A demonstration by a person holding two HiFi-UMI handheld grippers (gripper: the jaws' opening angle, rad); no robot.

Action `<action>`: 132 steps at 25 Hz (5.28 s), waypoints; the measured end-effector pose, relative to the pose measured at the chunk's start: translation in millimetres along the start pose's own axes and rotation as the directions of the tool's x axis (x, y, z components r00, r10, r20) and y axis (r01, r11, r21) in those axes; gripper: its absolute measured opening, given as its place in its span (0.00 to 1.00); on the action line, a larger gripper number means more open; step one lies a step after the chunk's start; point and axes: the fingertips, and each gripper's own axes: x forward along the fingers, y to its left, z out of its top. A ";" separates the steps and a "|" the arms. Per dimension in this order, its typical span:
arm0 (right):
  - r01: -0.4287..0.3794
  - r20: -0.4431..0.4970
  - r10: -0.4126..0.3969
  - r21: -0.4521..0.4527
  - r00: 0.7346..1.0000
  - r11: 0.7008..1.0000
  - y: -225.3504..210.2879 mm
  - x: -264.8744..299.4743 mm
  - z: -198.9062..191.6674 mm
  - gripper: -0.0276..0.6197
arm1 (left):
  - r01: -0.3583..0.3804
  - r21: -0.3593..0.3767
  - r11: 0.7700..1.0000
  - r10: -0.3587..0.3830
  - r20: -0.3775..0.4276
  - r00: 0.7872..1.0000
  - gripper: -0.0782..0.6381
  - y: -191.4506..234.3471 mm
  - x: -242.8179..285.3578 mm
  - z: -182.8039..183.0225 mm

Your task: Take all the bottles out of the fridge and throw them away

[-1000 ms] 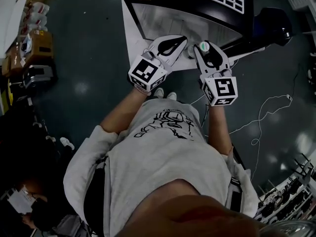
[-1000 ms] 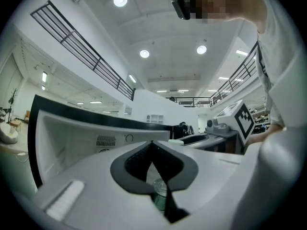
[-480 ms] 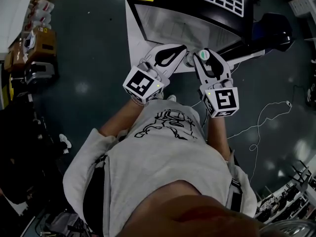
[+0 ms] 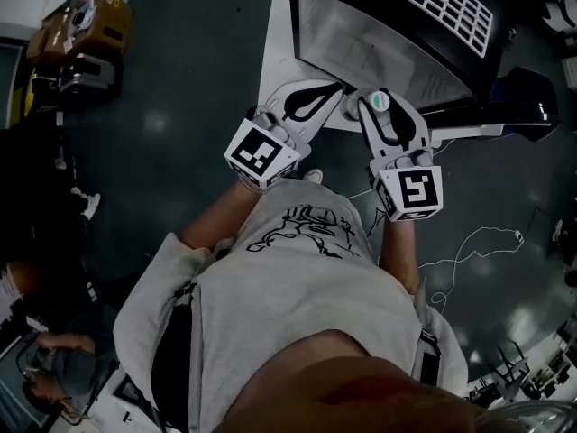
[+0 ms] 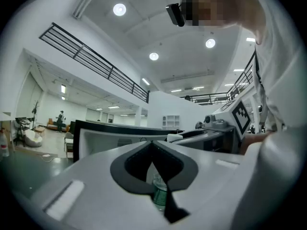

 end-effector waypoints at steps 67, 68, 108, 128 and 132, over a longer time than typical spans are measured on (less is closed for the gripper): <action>-0.446 -0.038 0.444 -0.103 0.895 0.889 307.8 240.2 58.2 0.29 | -0.401 -0.014 0.916 0.401 -0.002 0.916 0.12 210.6 -317.3 6.9; -0.444 -0.040 0.442 -0.103 0.896 0.890 304.9 240.0 56.3 0.29 | -0.398 -0.015 0.917 0.398 -0.005 0.918 0.12 210.6 -314.3 4.2; -0.407 -0.219 0.404 0.032 0.888 0.913 322.5 227.6 -201.9 0.29 | -0.376 -0.148 0.915 0.329 -0.269 0.905 0.12 169.9 -314.5 -235.6; -0.341 -0.268 0.326 -0.007 0.906 0.940 327.0 250.7 -363.9 0.29 | -0.378 -0.179 0.908 0.302 -0.345 0.889 0.12 167.2 -311.8 -379.5; -0.329 -0.284 0.313 -0.008 0.906 0.944 326.1 258.0 -386.3 0.29 | -0.390 -0.178 0.903 0.311 -0.356 0.881 0.12 174.5 -312.0 -403.8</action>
